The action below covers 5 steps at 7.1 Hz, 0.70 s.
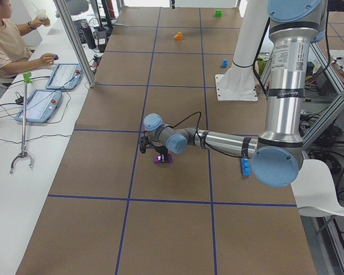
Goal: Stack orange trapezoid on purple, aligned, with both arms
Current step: 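Reach the left gripper down and grasp the purple trapezoid block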
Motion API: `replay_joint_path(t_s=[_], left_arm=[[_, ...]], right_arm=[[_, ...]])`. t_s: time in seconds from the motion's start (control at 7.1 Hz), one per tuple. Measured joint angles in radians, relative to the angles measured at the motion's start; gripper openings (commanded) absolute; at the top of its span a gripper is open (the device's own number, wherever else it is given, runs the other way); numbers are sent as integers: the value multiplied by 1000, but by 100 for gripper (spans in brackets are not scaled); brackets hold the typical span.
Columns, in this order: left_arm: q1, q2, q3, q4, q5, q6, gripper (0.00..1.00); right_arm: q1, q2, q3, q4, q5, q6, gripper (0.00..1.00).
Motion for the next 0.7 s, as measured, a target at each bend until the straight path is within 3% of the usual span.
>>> replay_joint_path(t_s=[0.28,0.56,0.7], left_arm=[[33,-116,-56,104,1,-44,0],[143,-353,-124,365,21,-139,0],[225,-459,-125,423,59,-200,0]], right_arm=[[0,-4,-2,18,-1,0,100],[-10,-4,-3,22,0,3,100],[-15,-4,-3,23,0,4,100]])
